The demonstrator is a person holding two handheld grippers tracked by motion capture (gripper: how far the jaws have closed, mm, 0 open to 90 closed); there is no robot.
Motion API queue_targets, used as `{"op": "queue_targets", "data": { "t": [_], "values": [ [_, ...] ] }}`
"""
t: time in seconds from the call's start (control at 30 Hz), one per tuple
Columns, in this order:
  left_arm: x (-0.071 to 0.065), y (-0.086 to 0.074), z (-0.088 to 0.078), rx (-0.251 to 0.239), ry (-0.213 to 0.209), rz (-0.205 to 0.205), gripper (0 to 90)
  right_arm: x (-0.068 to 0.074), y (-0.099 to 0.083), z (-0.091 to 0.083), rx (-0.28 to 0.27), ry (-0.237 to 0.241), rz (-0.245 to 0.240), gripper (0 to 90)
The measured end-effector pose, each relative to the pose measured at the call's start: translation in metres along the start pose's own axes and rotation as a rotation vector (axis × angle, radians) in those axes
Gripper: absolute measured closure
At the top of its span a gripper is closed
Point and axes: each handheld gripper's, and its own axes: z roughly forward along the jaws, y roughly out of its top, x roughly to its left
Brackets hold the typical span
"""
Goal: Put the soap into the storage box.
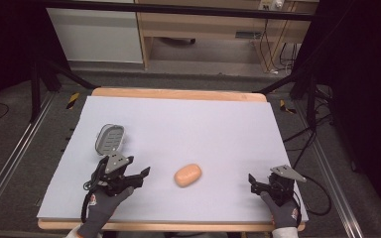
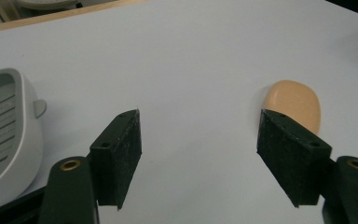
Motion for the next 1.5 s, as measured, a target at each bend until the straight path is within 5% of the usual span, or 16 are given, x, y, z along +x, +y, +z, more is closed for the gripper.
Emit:
{"op": "queue_targets", "data": {
  "t": [0.57,1.5],
  "values": [
    [-0.023,0.022,0.023,0.026,-0.059,0.046,29.3,0.001,0.001,0.0,0.002,0.011,0.004,5.4],
    [-0.05,0.026,0.067,0.12,-0.123,0.1,25.6,0.002,0.001,0.003,0.012,0.024,0.0,5.3]
  ]
}}
